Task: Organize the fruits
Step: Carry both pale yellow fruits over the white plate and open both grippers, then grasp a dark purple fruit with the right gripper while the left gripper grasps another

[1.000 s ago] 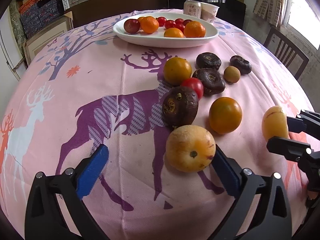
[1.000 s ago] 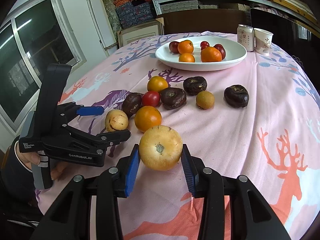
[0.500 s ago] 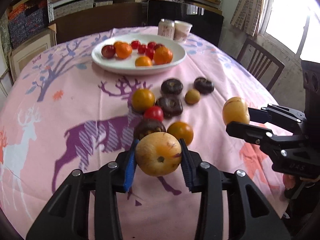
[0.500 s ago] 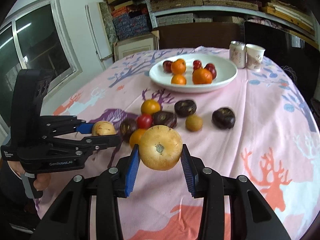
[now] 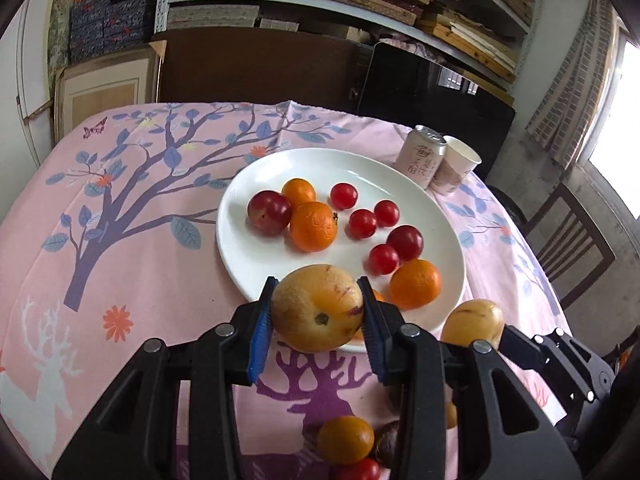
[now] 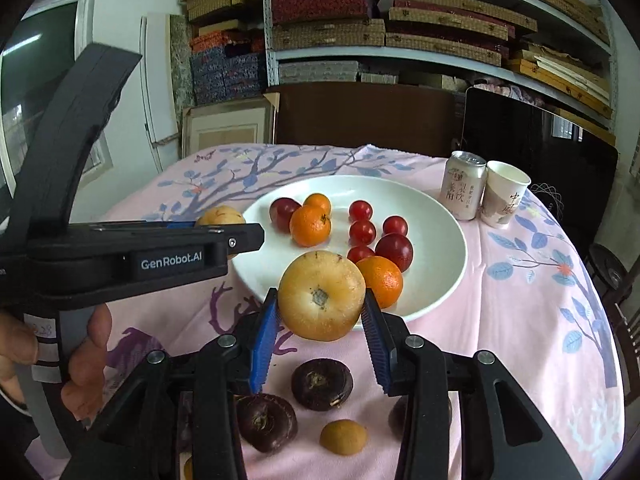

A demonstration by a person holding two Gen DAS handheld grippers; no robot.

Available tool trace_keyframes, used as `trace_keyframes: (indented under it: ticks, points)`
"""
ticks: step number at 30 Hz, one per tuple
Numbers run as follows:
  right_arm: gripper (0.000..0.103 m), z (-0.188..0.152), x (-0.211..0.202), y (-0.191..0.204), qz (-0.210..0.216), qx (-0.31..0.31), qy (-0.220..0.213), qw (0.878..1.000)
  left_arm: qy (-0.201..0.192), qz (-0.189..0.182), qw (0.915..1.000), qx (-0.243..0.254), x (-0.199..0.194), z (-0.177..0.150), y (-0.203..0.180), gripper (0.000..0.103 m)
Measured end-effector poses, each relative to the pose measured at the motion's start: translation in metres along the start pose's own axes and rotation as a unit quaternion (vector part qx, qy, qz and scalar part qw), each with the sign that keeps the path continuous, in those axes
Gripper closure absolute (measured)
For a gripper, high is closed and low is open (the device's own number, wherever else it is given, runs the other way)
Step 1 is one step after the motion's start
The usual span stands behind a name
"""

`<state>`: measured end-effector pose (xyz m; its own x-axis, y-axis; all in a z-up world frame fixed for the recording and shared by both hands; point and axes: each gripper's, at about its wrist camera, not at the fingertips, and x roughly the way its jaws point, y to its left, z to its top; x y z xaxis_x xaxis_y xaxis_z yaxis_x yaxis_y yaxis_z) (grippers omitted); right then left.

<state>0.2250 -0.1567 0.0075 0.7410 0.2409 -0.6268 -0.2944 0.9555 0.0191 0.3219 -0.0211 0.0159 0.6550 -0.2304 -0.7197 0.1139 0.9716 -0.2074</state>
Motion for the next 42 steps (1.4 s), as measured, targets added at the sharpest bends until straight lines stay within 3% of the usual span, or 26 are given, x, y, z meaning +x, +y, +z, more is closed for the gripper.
trace_keyframes:
  ticks: [4, 5, 6, 7, 9, 12, 17, 22, 24, 28, 32, 36, 37, 42]
  points:
    - [0.061, 0.002, 0.032, 0.0, -0.018, -0.01, 0.037, 0.999, 0.025, 0.009, 0.9996, -0.011, 0.025, 0.004, 0.004, 0.062]
    - [0.061, 0.002, 0.036, 0.002, -0.022, -0.015, 0.042, 0.999, 0.025, 0.01, 0.9995, -0.018, 0.026, 0.003, 0.005, 0.042]
    - [0.053, 0.002, 0.04, 0.004, -0.029, -0.023, 0.049, 0.998, 0.023, 0.009, 0.9993, -0.027, 0.025, 0.004, 0.007, 0.02]
    - [0.041, 0.003, 0.041, 0.005, -0.043, -0.032, 0.043, 0.998, 0.012, 0.01, 0.9993, -0.035, 0.021, 0.004, 0.01, 0.015]
    - [0.037, 0.001, 0.034, 0.004, -0.048, -0.033, 0.024, 0.998, -0.005, 0.009, 0.9995, -0.03, 0.012, 0.005, 0.009, 0.015]
    - [0.037, 0.0, 0.017, -0.009, -0.007, -0.006, 0.016, 1.0, -0.015, 0.014, 0.9996, -0.021, -0.002, 0.004, 0.007, 0.015]
    - [0.031, -0.013, -0.015, -0.027, 0.017, 0.024, 0.015, 0.999, -0.015, 0.018, 0.9997, -0.01, -0.023, -0.015, 0.007, 0.013]
    - [0.028, -0.033, -0.033, -0.047, -0.006, 0.046, 0.026, 0.999, -0.004, 0.043, 0.9987, 0.026, -0.033, -0.05, 0.003, 0.011]
    - [0.028, -0.036, -0.034, -0.063, -0.007, 0.081, 0.04, 0.996, 0.012, 0.05, 0.9978, 0.042, -0.032, -0.063, 0.001, 0.011]
    - [0.028, -0.025, -0.04, -0.095, 0.016, 0.161, 0.054, 0.985, 0.019, 0.069, 0.9953, 0.066, -0.04, -0.074, 0.001, 0.011]
    - [0.028, -0.001, -0.055, -0.12, 0.038, 0.227, 0.03, 0.973, 0.015, 0.069, 0.9949, 0.071, -0.054, -0.073, 0.002, 0.011]
    - [0.017, -0.005, -0.066, -0.147, 0.08, 0.334, 0.004, 0.939, 0.011, 0.066, 0.9932, 0.095, -0.063, -0.081, 0.001, 0.011]
    - [0.017, -0.01, -0.062, -0.149, 0.079, 0.34, 0.013, 0.937, 0.014, 0.063, 0.9925, 0.104, -0.063, -0.084, 0.0, 0.011]
    - [0.017, -0.04, -0.033, -0.131, 0.056, 0.266, 0.094, 0.958, 0.014, 0.061, 0.9783, 0.198, -0.063, -0.109, -0.012, 0.011]
